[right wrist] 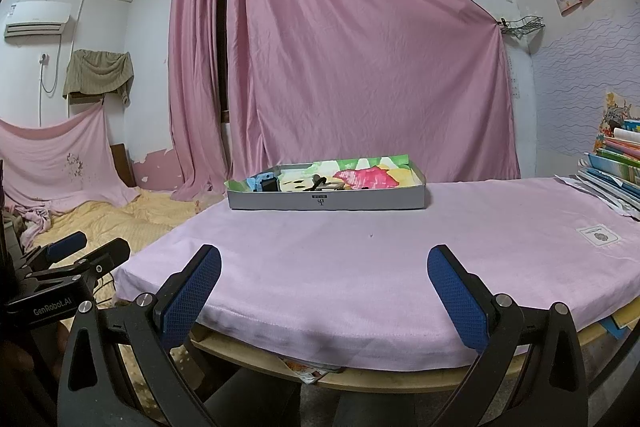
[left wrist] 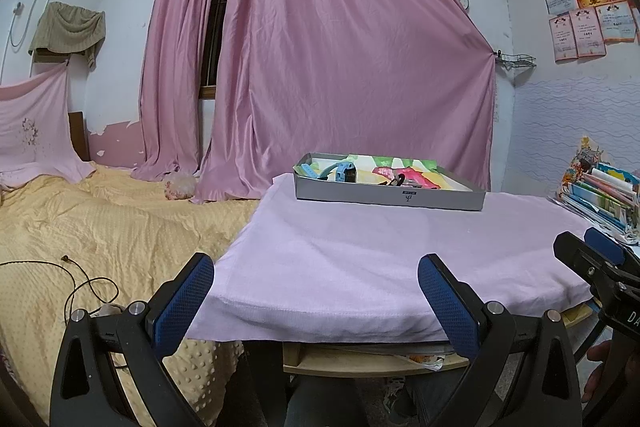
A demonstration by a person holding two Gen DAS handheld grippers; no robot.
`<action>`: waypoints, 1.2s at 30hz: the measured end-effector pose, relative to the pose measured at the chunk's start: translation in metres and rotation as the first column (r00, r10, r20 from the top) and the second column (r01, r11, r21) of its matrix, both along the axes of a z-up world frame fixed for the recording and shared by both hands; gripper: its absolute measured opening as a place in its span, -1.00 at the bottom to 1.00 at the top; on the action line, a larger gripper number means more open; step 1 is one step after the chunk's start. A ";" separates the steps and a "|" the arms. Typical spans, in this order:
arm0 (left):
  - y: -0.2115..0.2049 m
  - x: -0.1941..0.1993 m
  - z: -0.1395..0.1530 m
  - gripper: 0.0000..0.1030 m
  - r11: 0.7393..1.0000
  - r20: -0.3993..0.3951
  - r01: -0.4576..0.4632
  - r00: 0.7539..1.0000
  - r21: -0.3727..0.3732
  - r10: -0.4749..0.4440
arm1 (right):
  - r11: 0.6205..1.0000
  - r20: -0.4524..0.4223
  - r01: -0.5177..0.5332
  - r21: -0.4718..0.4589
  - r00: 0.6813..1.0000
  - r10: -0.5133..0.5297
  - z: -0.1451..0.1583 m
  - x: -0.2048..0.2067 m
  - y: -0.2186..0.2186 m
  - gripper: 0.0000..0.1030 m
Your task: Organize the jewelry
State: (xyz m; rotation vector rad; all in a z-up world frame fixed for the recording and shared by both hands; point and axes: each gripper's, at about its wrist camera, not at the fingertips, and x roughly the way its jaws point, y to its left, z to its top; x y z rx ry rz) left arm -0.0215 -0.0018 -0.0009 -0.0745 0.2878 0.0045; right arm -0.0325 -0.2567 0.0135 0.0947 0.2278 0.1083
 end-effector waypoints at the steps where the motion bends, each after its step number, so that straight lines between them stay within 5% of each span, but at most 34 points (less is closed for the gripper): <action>1: 0.000 0.000 0.000 0.99 1.000 0.000 0.000 1.000 0.000 0.000 | 1.000 0.000 0.000 0.000 1.000 0.000 0.000 0.000 0.000 0.97; 36: 0.000 0.000 0.000 0.99 1.000 -0.001 0.001 1.000 0.000 -0.001 | 1.000 0.000 -0.002 0.002 1.000 0.002 0.002 0.000 0.001 0.97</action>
